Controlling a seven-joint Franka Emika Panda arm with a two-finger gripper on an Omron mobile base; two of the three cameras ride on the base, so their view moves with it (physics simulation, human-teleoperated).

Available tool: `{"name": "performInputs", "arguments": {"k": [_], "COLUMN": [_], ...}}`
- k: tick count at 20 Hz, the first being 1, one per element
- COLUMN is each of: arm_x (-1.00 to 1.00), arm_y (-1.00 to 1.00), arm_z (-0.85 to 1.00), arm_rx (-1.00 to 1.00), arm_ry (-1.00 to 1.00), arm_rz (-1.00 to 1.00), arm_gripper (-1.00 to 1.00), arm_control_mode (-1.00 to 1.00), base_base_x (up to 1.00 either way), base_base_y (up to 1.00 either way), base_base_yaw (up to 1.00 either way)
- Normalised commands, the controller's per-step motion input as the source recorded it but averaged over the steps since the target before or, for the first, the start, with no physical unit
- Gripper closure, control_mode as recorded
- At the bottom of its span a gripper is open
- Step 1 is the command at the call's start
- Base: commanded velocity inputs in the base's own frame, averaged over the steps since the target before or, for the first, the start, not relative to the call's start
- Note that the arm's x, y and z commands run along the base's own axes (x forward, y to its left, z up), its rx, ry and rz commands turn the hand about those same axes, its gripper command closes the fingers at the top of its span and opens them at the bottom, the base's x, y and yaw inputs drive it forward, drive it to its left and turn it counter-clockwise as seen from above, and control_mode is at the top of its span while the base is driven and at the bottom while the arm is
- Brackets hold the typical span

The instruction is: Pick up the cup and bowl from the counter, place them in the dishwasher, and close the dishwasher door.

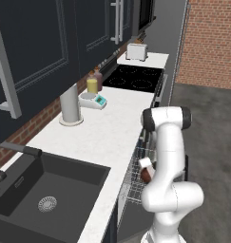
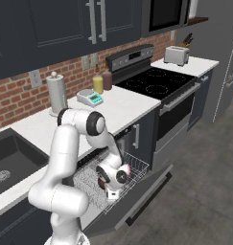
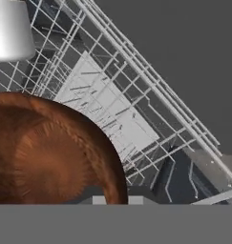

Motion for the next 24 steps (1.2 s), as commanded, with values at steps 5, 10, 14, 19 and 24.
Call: {"name": "performInputs", "arguments": {"k": [5, 10, 14, 19, 24], "arm_x": [0.66, 0.56, 0.47, 0.36, 0.12], "arm_y": [0.26, 0.03, 0.0, 0.0, 0.0], "arm_z": [-0.32, -0.31, -0.38, -0.4, -0.4], "arm_rx": [0.08, 0.05, 0.02, 0.01, 0.0], "arm_ry": [0.01, 0.08, 0.11, 0.11, 0.09], "arm_rz": [0.0, 0.0, 0.0, 0.0, -0.01], "arm_gripper": [1.0, 1.0, 1.0, 1.0, -1.0], "arm_control_mode": [-1.0, -1.0, -1.0, -1.0, -1.0], "base_base_x": [0.0, 0.0, 0.0, 0.0, 0.0], "base_base_y": [0.0, 0.0, 0.0, 0.0, 0.0], "base_base_yaw": [0.0, 0.0, 0.0, 0.0, 0.0]}}
